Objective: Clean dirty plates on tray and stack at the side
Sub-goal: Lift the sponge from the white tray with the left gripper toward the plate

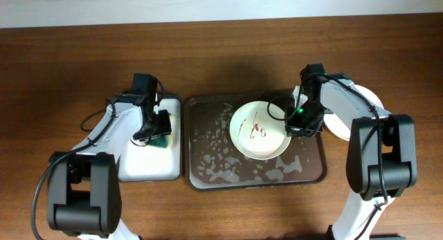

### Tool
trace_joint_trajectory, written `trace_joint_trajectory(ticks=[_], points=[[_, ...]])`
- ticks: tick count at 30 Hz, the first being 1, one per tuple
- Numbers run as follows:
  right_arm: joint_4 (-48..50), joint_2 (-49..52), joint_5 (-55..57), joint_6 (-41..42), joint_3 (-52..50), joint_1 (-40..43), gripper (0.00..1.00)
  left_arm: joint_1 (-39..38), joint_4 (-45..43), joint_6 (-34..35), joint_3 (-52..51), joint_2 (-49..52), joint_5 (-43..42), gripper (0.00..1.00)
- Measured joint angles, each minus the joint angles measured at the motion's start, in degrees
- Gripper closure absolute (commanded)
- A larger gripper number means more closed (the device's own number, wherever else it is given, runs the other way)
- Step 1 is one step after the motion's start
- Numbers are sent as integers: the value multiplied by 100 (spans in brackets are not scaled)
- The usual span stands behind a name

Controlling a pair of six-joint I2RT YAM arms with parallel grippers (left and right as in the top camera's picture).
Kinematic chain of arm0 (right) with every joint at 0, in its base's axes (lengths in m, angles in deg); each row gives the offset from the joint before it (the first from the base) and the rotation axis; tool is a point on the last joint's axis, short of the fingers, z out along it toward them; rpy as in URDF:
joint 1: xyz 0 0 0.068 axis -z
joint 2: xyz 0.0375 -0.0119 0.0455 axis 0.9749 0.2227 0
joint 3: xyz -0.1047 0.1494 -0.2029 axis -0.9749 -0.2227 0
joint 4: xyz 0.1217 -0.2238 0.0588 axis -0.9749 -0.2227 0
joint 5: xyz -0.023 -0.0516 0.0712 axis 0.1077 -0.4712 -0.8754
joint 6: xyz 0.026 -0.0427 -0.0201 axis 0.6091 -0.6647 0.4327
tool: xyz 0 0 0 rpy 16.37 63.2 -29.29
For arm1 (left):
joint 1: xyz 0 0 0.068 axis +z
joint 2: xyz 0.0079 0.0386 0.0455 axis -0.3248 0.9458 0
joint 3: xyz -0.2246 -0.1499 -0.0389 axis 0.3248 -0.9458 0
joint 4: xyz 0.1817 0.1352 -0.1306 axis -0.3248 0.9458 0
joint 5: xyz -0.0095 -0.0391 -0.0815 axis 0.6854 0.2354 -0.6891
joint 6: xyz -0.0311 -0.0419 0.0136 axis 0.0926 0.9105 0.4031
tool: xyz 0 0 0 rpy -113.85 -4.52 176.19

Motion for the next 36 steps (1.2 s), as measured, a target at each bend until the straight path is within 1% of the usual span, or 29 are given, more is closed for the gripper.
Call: trace_joint_trajectory(ticks=[2,3,4,5,6,7,14,19,23,25,33,36], points=[[-96,0,0,7,0,0,96,0,127,0,28,-76,0,58],[-162,0,0,11,0,0,96,0,201,0,28,-94,0,66],[-216,0,2,20,0,-7,96,0,227,0,26,-103,0,79],[-267,0,2,20,0,-26,96,0,258,-22,26,-103,0,86],[-306,0,4,20,0,-61,96,0,264,15,24,-103,0,95],[-323,2,4,22,0,-122,96,0,264,-7,11,-103,0,100],[-306,11,2,68,0,-662,96,0,291,-2,-109,-114,0,100],[-223,11,-42,179,0,-673,96,0,363,-2,-120,-468,-9,100],[-94,11,-234,197,0,-675,96,0,369,-2,-129,-1309,-70,100],[-87,11,-256,199,0,-675,96,0,369,-2,-129,-1578,-90,100],[-87,26,-280,214,0,-675,96,0,319,-2,-131,-1620,-155,100],[-90,35,-293,216,0,-675,96,0,-103,-24,-160,-1716,50,100]])
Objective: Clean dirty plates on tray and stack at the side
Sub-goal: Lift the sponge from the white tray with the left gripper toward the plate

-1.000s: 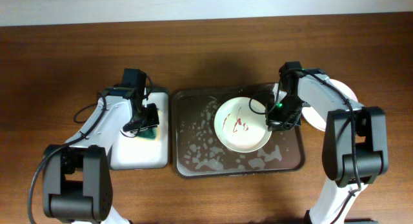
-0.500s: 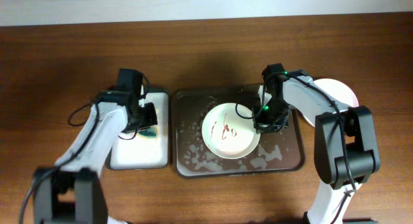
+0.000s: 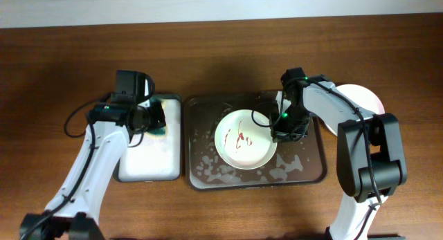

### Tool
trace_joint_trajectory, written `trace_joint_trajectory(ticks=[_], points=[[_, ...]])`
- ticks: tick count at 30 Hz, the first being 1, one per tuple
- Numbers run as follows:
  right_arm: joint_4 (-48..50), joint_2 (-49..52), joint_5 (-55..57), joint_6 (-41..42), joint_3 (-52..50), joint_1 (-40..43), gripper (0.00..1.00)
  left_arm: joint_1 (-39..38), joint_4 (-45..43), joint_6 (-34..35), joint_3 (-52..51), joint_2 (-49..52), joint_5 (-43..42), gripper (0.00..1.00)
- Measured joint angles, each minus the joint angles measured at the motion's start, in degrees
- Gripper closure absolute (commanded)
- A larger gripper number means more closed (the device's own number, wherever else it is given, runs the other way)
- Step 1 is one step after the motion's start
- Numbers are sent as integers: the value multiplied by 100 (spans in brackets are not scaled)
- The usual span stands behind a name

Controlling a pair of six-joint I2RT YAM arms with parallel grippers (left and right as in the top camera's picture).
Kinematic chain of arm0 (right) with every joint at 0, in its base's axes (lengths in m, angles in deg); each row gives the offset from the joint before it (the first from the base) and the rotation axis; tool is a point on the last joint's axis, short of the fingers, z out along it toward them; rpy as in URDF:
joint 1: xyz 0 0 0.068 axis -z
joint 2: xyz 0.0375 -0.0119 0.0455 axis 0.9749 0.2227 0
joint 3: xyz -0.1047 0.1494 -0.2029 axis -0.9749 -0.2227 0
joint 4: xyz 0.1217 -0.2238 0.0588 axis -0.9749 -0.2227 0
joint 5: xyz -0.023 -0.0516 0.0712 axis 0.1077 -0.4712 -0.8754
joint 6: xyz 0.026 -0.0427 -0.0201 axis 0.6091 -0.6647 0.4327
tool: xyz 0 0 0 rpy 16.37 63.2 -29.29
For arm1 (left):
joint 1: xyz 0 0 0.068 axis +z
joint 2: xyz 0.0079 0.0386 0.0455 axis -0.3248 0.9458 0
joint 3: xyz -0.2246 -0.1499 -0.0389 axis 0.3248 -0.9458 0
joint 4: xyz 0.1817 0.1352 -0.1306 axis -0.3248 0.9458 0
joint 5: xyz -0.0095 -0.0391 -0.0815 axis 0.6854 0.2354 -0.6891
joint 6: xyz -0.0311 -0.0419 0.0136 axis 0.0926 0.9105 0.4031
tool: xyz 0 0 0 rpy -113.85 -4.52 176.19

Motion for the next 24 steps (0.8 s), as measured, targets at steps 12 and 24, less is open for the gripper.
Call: trace_joint_trajectory(ticks=[12,24], points=[[0,9,-11,-2,0,0,96,-227,-452,-496,-7,-1714,538,100],[0,9,-13,-2,0,0,96,-234,-452,-555,-7,-1794,560,100]])
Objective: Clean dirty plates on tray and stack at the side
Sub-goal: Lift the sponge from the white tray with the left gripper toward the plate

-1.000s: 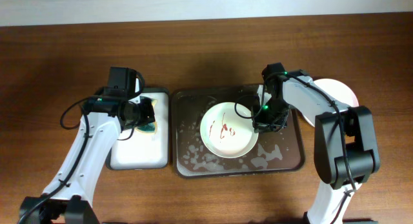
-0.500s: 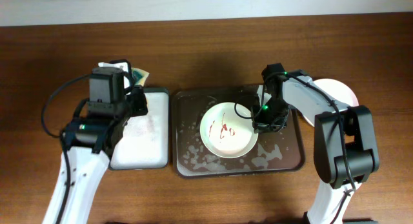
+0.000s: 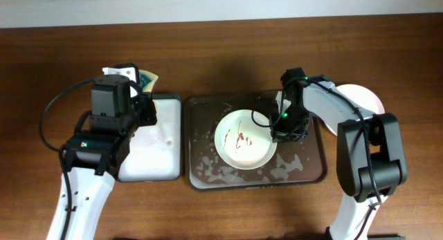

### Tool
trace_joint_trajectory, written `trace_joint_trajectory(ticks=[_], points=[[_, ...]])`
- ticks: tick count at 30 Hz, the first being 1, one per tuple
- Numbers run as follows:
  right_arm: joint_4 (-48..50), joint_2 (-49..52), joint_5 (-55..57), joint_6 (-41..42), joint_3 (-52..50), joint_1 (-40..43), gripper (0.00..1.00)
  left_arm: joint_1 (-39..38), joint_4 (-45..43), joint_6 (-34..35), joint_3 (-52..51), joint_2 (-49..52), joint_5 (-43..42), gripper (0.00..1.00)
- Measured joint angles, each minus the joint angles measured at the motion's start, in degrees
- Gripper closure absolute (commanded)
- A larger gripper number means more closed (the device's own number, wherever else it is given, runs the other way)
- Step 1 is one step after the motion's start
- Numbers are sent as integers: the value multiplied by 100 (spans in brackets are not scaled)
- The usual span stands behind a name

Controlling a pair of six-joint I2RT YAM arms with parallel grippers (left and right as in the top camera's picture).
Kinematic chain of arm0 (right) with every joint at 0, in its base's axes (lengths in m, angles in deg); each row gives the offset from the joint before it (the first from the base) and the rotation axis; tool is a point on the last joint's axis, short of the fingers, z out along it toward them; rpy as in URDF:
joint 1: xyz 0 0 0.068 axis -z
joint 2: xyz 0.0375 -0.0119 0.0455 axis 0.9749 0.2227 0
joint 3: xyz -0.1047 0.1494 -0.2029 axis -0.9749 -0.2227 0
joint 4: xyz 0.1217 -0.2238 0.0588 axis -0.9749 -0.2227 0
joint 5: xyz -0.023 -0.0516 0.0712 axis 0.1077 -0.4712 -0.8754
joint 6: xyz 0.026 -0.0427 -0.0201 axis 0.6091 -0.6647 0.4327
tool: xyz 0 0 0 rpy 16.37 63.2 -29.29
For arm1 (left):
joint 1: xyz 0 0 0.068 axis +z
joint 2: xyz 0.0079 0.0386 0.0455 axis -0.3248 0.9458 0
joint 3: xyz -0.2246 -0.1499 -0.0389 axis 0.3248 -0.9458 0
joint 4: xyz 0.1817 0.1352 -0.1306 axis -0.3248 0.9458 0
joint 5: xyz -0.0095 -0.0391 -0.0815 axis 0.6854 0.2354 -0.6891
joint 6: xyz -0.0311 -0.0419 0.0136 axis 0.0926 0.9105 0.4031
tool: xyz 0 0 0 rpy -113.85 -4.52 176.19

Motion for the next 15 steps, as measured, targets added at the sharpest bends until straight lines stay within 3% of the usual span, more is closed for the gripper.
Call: trace_joint_trajectory(ticks=[9,15], points=[[0,0,-9,2,0,0,96,2,-22,7,-173,72,0,100],[0,0,-13,2,0,0,96,2,79,247,-960,1150,-157,100]])
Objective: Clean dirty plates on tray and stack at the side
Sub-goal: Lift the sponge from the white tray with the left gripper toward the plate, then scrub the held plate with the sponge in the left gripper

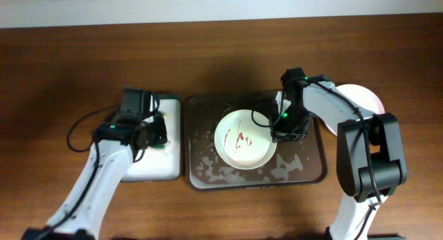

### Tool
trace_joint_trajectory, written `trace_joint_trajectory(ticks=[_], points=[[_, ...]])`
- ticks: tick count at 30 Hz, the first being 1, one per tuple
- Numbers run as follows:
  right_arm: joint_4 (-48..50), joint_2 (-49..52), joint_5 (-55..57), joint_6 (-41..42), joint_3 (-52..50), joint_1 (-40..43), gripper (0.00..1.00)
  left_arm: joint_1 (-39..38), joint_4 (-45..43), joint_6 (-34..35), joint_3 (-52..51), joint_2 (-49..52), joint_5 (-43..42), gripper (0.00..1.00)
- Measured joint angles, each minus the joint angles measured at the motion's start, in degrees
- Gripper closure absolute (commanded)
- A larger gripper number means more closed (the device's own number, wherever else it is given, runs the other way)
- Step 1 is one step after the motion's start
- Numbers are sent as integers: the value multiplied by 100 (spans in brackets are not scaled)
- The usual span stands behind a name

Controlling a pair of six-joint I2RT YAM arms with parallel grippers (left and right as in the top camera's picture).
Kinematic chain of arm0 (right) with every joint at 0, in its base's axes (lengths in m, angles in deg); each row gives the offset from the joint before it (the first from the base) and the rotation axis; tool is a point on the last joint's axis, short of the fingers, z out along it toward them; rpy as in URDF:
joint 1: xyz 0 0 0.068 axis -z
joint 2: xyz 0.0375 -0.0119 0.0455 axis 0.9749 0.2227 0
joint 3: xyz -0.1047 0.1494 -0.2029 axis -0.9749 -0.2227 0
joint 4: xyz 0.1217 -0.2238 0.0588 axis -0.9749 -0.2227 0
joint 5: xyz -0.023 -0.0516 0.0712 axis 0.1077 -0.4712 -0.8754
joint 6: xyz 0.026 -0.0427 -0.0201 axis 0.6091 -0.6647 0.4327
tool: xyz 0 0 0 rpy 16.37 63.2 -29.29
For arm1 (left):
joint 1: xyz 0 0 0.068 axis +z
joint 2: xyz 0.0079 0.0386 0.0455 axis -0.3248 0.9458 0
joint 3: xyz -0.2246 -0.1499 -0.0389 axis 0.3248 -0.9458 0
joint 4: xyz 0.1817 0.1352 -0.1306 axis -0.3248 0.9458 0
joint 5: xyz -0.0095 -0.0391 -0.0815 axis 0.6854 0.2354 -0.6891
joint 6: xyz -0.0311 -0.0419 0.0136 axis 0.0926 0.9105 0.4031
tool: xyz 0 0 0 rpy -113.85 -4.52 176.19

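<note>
A white plate (242,140) smeared with red lies in the dark tray (311,172), left of its middle. My right gripper (279,126) is shut on the plate's right rim. My left gripper (156,133) hangs over the right edge of the white board (149,167), close to the tray's left rim. It is shut on a green sponge (160,140), of which only a sliver shows under the fingers.
White foam patches lie over the tray floor around the plate. A clean white plate (363,98) rests on the table right of the tray, partly under my right arm. Cables loop off both arms.
My left arm was raised high over the board's far left corner with the sponge; it is now lower, at the board's right edge beside the tray. The right gripper and plate have not moved.
First my left gripper held the sponge on the white board while my right gripper held the dirty plate at the tray's right. Then the plate sat further left in the tray. The left arm rose with the sponge, and now stands beside the tray.
</note>
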Motion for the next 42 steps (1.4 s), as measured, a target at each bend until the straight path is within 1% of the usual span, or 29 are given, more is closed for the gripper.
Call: trace_joint_trajectory(ticks=[2,7,11,12,13,17,20,23,27,30,35,42], points=[[-2,0,-2,-7,0,0,96,-2,37,37,-46,295,-308,100],[0,0,-4,-4,0,0,96,-37,13,33,249,289,-1167,100],[0,0,-4,-7,0,0,96,-323,-621,170,411,291,-2087,100],[-2,0,-4,-7,0,0,96,-376,-715,214,411,295,-2205,100],[0,0,-4,-7,0,0,96,-595,-951,328,424,343,-2503,100],[0,0,-4,-2,0,0,96,-1327,-1705,852,446,960,-2848,100],[-4,0,-7,-4,0,0,96,-1740,-2264,1279,446,1530,-2927,100],[-11,0,-17,-7,0,0,96,-1932,-2621,1561,446,1912,-2955,100],[-20,0,-22,-7,-2,0,96,-2107,-2802,1939,446,2280,-2885,100],[-20,0,-22,-7,0,0,96,-2227,-3101,2146,446,2481,-2804,100],[-20,0,-22,-7,0,0,96,-2507,-3244,2229,446,2527,-2627,100],[-20,0,-22,-7,-2,0,96,-2809,-3198,2236,446,2535,-1910,100]])
